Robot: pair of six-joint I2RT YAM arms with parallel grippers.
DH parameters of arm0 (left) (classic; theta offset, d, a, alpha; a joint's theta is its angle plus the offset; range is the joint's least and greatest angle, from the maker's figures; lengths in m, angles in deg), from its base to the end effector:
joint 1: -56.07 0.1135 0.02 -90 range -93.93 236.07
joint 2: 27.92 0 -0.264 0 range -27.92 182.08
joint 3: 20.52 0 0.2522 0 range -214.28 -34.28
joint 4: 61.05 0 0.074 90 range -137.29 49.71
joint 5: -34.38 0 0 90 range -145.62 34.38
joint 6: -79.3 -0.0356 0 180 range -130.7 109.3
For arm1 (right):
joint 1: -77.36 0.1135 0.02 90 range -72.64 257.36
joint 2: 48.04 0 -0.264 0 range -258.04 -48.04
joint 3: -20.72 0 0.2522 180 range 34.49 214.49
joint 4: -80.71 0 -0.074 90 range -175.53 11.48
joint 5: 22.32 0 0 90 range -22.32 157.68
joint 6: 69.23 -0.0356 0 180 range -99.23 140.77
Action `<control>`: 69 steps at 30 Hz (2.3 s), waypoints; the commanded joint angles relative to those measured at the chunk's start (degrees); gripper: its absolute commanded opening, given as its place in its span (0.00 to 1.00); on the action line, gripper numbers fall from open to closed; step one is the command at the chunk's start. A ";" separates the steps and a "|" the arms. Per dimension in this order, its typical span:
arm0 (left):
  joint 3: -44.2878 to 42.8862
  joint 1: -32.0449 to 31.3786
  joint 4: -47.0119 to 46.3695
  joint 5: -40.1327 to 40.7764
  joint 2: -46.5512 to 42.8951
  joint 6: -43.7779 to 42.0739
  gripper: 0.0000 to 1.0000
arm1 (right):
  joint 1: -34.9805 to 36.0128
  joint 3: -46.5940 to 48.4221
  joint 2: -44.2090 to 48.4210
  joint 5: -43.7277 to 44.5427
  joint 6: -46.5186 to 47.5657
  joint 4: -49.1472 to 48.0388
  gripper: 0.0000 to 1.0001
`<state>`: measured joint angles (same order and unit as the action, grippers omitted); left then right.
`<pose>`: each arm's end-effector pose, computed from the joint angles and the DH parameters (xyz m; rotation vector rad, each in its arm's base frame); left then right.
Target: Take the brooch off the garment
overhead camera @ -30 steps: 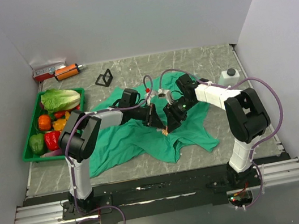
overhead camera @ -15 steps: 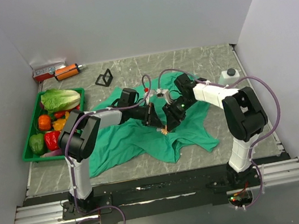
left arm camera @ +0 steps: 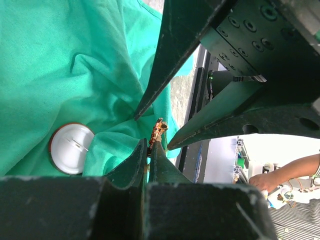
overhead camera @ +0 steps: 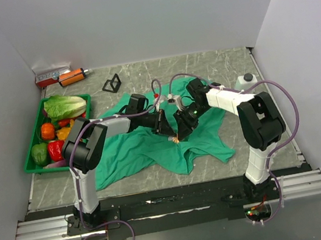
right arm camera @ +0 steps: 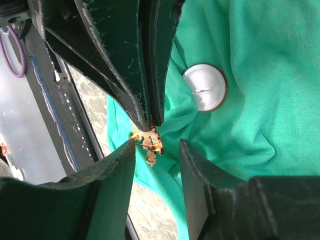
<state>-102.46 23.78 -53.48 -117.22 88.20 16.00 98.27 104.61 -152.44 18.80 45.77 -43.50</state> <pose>0.3322 -0.2469 0.1483 0.7415 2.3176 -1.7383 0.3126 0.1482 0.1862 -1.1608 2.3716 1.1861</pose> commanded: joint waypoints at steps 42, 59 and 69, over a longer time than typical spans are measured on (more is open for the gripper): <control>-7.92 -0.75 8.82 1.99 -0.62 -10.96 0.01 | -1.22 -3.94 16.34 10.90 -0.03 -2.03 0.47; -17.86 4.25 9.61 16.17 -0.53 -14.48 0.01 | -0.51 -8.79 20.10 14.35 -0.48 -0.02 0.45; -18.23 12.95 22.89 5.36 -15.99 -18.17 0.01 | -0.60 2.28 24.42 10.74 -1.08 -0.45 0.45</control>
<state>-119.79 34.46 -35.21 -106.03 81.82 0.04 97.83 98.76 -130.32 31.91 45.72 -42.54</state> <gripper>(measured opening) 0.029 0.453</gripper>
